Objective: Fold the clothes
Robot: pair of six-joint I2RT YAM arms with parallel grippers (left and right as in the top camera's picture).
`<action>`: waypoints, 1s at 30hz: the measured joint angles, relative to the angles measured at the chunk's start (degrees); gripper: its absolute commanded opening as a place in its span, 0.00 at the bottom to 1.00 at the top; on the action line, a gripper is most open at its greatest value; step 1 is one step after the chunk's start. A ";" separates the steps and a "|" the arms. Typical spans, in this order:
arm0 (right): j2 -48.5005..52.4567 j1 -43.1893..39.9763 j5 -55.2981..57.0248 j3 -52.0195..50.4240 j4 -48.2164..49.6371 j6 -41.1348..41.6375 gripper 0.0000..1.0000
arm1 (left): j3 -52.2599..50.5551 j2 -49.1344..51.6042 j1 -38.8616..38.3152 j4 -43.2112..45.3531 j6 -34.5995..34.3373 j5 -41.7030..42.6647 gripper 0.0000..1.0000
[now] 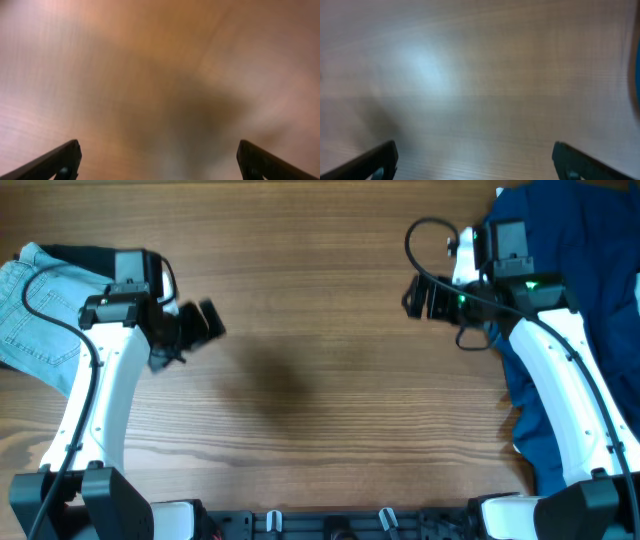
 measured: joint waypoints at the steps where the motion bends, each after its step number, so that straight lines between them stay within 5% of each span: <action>1: 0.00 -0.04 -0.17 -0.04 -2.56 0.15 1.00 | -0.13 0.00 -0.13 -5.97 0.04 -0.02 1.00; 4: -0.02 -0.04 -0.55 -0.09 -14.19 0.33 1.00 | -0.11 0.07 -0.09 -20.02 0.04 -0.02 0.99; 9: -8.35 -0.04 0.35 -0.24 -18.86 0.57 1.00 | -0.17 -3.10 -2.71 -23.91 1.64 -1.20 0.96; 13: -29.90 0.00 4.42 -2.84 -9.38 2.25 1.00 | -0.68 -21.20 -12.81 -20.20 -0.48 -7.76 1.00; 19: -62.23 -0.04 11.76 -20.50 -1.44 2.89 1.00 | -8.15 -47.47 -27.98 -9.66 -2.12 -18.62 1.00; 30: -63.47 -0.04 12.83 -23.58 -8.11 3.10 1.00 | -9.92 -48.46 -28.24 -10.16 -2.40 -21.11 1.00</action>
